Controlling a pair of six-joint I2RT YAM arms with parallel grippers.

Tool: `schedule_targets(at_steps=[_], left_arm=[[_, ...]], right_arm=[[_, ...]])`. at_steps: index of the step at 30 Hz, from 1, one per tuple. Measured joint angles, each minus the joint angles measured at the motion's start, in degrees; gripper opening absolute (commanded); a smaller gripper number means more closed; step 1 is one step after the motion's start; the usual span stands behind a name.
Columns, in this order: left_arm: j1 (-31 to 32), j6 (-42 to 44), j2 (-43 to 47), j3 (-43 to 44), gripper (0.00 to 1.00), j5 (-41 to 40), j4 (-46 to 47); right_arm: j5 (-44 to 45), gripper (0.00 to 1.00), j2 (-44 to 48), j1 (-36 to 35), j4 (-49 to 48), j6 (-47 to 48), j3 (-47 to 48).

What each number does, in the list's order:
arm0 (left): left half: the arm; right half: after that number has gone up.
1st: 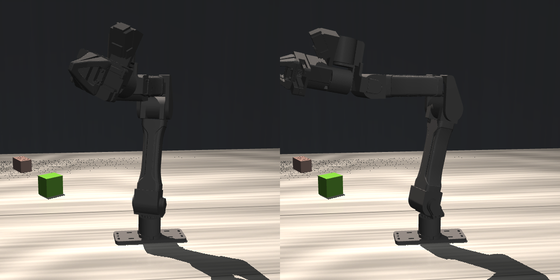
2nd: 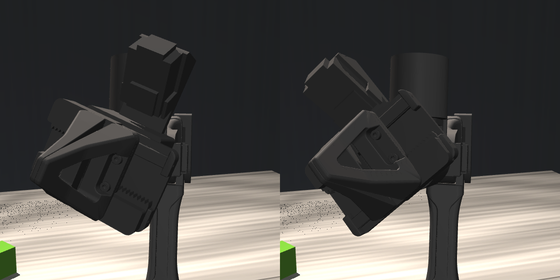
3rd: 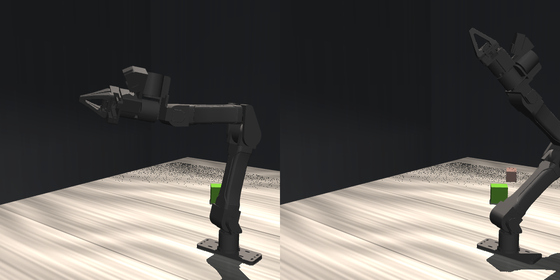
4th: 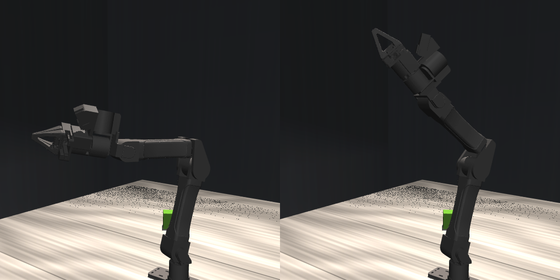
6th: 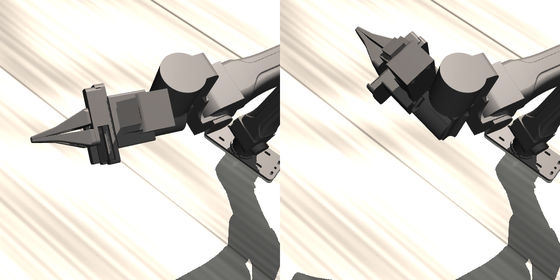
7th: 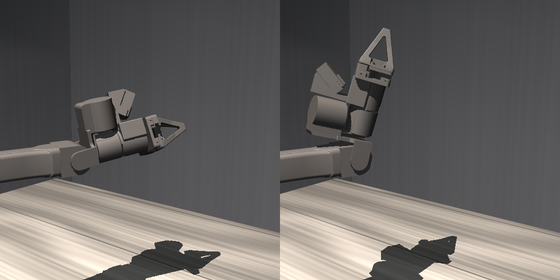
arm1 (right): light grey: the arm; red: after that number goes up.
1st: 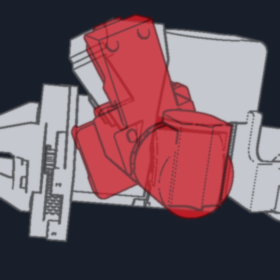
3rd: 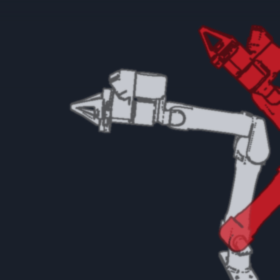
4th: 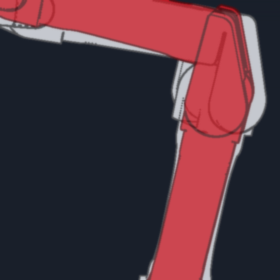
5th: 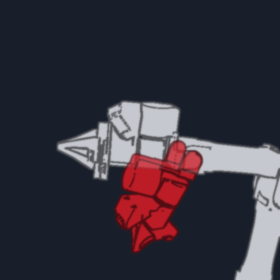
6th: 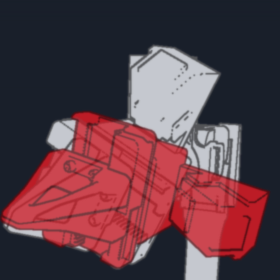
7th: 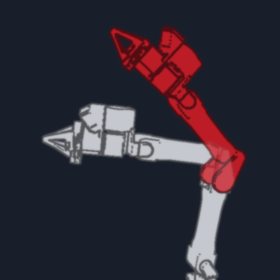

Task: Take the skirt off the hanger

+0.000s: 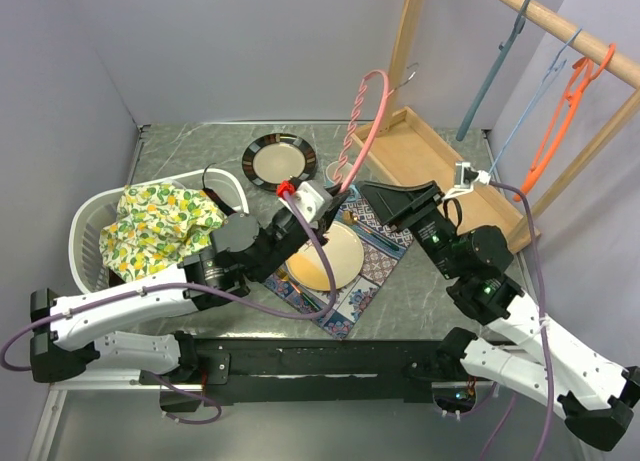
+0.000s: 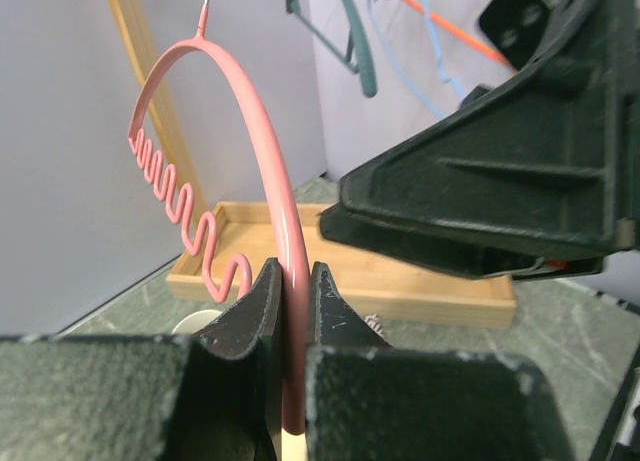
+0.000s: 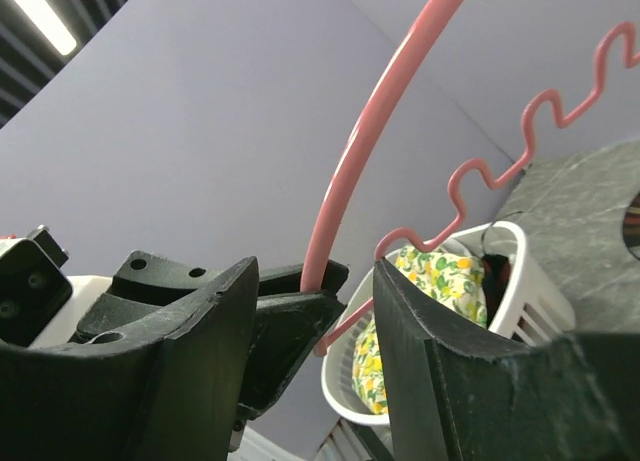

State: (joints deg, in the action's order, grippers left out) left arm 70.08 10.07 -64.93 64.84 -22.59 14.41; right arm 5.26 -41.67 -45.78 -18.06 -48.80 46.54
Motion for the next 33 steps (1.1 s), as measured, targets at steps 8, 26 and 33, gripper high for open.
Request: schedule_targets(at_steps=[8,26,33], left_arm=[[0.0,-3.43,0.94,0.0,0.01,3.82,1.31],[-0.59,-5.62,0.92,-1.49,0.87,5.25,6.8],[-0.42,-2.49,1.05,1.05,0.99,3.52,-1.27]], right_arm=[[-2.23,0.46,-2.8,0.0,-3.58,-0.81,0.28],[-1.9,0.0,-10.45,-0.09,-3.06,2.6,10.84],[0.72,0.0,-17.53,1.77,3.23,6.75,21.44]])
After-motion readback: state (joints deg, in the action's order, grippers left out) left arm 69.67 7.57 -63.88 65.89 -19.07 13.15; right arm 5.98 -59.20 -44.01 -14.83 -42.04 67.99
